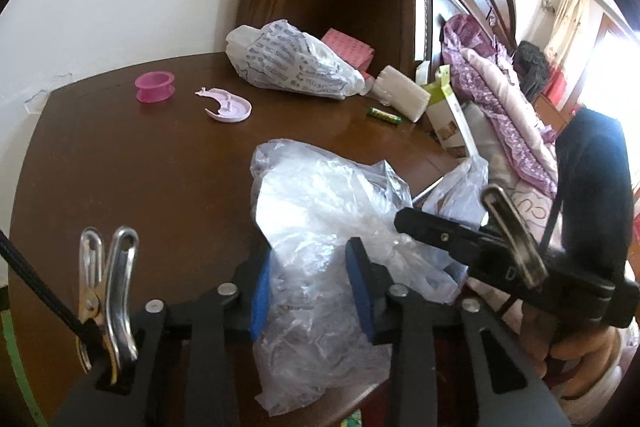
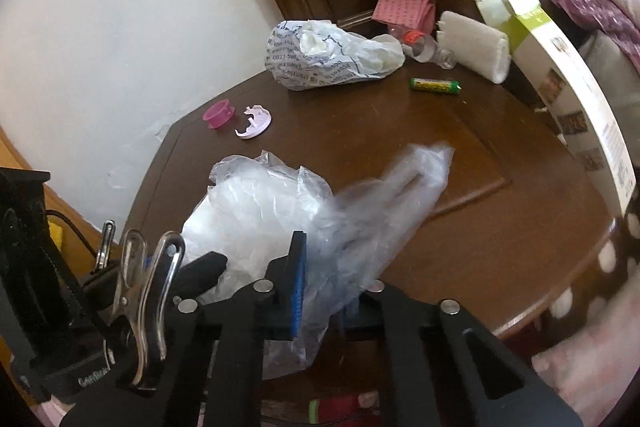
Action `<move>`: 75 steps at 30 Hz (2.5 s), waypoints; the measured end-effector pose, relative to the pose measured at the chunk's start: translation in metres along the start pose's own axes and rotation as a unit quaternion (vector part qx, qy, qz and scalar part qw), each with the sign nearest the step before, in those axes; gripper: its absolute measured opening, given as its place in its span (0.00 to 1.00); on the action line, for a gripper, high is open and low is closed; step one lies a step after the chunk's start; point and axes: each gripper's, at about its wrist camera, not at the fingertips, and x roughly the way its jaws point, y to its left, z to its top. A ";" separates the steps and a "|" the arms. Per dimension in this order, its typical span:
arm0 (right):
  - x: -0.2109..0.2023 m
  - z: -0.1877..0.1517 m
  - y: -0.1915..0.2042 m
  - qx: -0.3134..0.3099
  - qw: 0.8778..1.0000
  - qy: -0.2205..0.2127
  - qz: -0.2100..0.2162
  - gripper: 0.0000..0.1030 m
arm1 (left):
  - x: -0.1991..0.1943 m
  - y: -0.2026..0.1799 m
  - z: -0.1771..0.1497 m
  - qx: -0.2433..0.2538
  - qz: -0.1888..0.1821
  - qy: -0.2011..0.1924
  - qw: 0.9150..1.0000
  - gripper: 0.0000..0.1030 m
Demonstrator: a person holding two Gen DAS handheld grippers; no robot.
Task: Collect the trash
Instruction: 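Close the left gripper on the clear plastic bag while the right gripper grasps its other end, then carry the clear plastic bag down over the red bucket with both grippers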
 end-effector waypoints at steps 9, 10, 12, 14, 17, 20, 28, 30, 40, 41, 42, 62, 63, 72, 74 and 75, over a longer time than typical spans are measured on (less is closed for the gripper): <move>-0.038 -0.035 -0.009 0.004 0.999 -0.026 0.037 0.02 | -0.017 -0.013 -0.027 0.008 -0.034 0.007 0.999 0.25; -0.043 -0.040 -0.008 -0.003 0.999 -0.028 0.029 0.02 | -0.018 -0.014 -0.029 0.011 -0.033 0.006 0.999 0.25; -0.053 -0.048 -0.011 -0.001 0.999 -0.034 0.013 0.03 | -0.021 -0.018 -0.034 0.017 -0.032 0.005 0.999 0.26; -0.062 -0.056 -0.016 0.011 0.999 -0.041 0.002 0.07 | -0.023 -0.020 -0.036 0.019 -0.039 0.011 0.999 0.26; -0.075 -0.072 -0.012 0.012 0.998 -0.058 -0.012 0.21 | -0.022 -0.020 -0.034 0.013 -0.046 0.020 0.999 0.28; -0.080 -0.085 -0.014 0.018 0.998 -0.059 -0.014 0.28 | -0.019 -0.020 -0.029 0.011 -0.052 0.030 0.998 0.32; -0.065 -0.092 -0.028 0.090 0.994 -0.048 0.050 0.31 | -0.018 -0.025 -0.029 0.013 -0.050 0.028 0.998 0.40; -0.060 -0.093 -0.029 0.101 0.992 -0.047 0.056 0.31 | -0.018 -0.024 -0.029 0.012 -0.053 0.029 0.998 0.40; -0.070 -0.110 -0.027 0.088 0.991 -0.067 0.076 0.12 | -0.026 -0.026 -0.040 0.012 -0.083 0.041 0.996 0.28; -0.073 -0.113 -0.029 0.091 0.990 -0.072 0.078 0.11 | -0.028 -0.027 -0.043 0.016 -0.083 0.040 0.996 0.25; -0.076 -0.115 -0.032 0.095 0.989 -0.076 0.081 0.10 | -0.029 -0.029 -0.045 0.017 -0.085 0.040 0.995 0.23; -0.117 -0.204 -0.063 0.109 0.990 -0.077 0.049 0.08 | -0.033 -0.082 -0.146 0.078 -0.078 0.064 0.992 0.20; -0.116 -0.209 -0.065 0.109 0.990 -0.076 0.045 0.08 | -0.030 -0.082 -0.150 0.076 -0.079 0.070 0.992 0.20; -0.094 -0.240 -0.079 0.096 0.995 -0.034 -0.019 0.09 | 0.010 -0.083 -0.185 0.079 -0.073 0.118 0.987 0.20; -0.086 -0.241 -0.082 0.101 0.994 -0.019 -0.029 0.09 | 0.017 -0.080 -0.187 0.073 -0.074 0.126 0.987 0.20; -0.083 -0.241 -0.084 0.105 0.994 -0.016 -0.031 0.09 | 0.019 -0.080 -0.188 0.071 -0.074 0.127 0.987 0.20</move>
